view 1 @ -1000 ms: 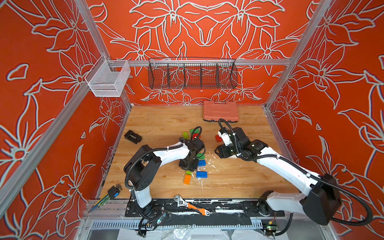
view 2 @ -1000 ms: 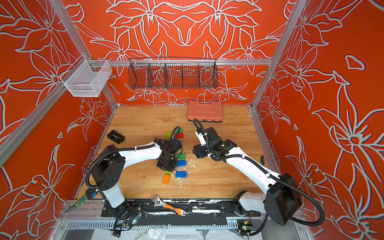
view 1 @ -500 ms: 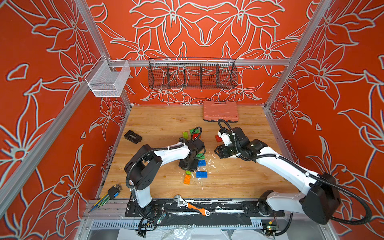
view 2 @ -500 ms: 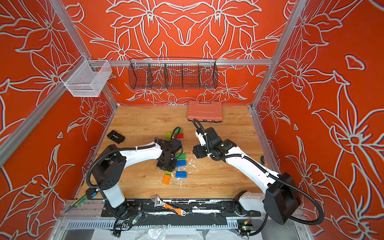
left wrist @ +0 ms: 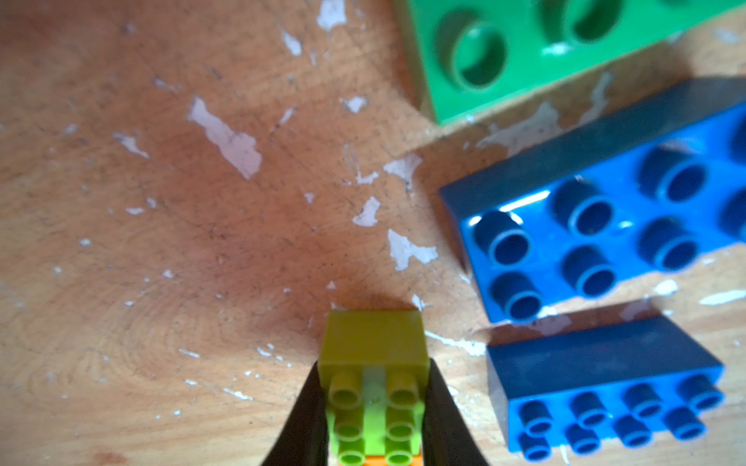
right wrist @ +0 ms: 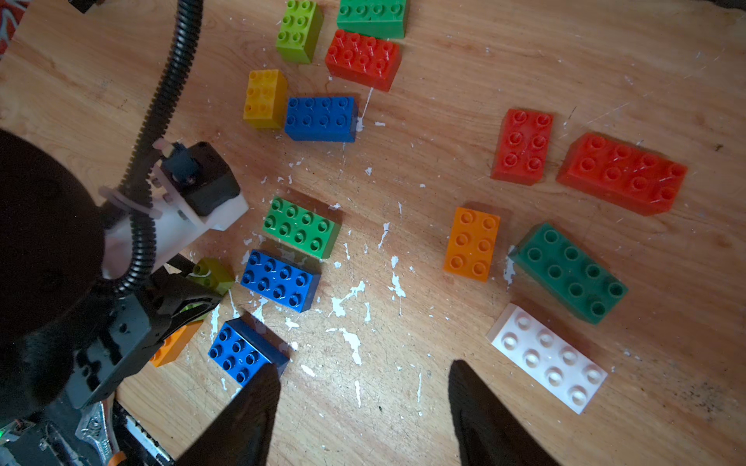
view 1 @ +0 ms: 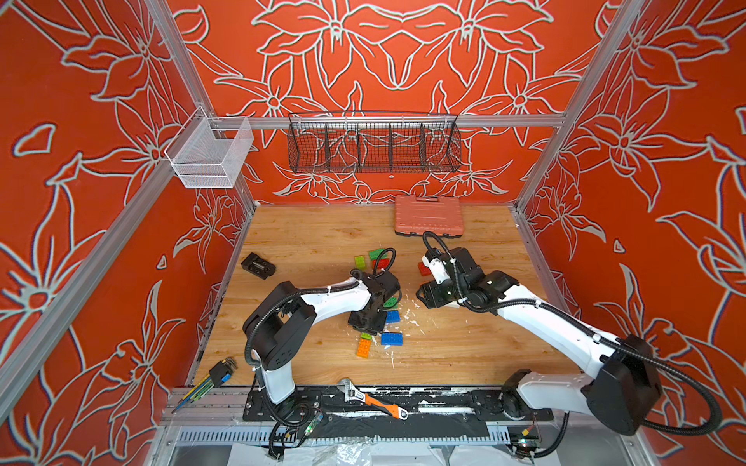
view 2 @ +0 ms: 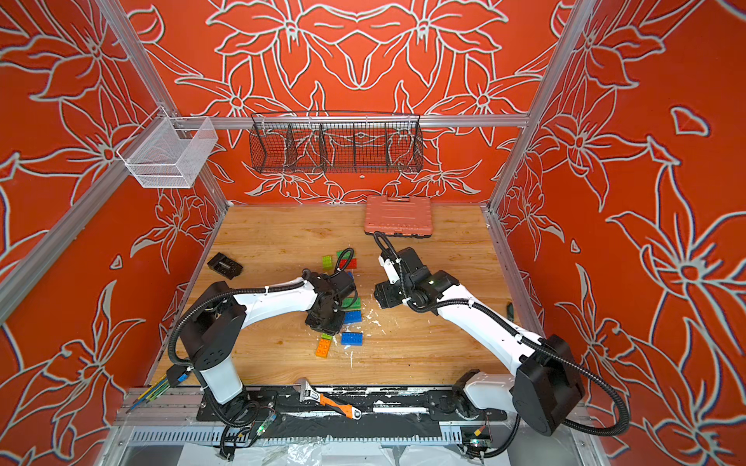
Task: Assemble a rectangle with lego
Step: Place the lego brick at the center of the board.
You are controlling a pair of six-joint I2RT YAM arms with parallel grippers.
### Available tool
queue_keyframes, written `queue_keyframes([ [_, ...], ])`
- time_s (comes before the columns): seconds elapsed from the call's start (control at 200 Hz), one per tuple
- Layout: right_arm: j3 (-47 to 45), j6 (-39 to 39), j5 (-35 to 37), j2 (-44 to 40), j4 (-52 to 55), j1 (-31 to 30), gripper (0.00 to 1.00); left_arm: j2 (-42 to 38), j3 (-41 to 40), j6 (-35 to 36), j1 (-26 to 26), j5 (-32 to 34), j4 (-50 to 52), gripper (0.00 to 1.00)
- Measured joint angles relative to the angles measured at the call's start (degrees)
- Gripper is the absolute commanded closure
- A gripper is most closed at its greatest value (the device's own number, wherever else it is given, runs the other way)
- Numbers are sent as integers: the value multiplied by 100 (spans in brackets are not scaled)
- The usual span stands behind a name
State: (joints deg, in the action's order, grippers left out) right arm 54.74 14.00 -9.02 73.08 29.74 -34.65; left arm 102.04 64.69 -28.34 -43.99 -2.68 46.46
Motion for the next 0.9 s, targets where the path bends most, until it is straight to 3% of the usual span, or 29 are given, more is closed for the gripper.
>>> queue_keyframes([
  [0.901,0,-2,2,46,0,-37,31,11,0,24,-28,13,-4,89],
])
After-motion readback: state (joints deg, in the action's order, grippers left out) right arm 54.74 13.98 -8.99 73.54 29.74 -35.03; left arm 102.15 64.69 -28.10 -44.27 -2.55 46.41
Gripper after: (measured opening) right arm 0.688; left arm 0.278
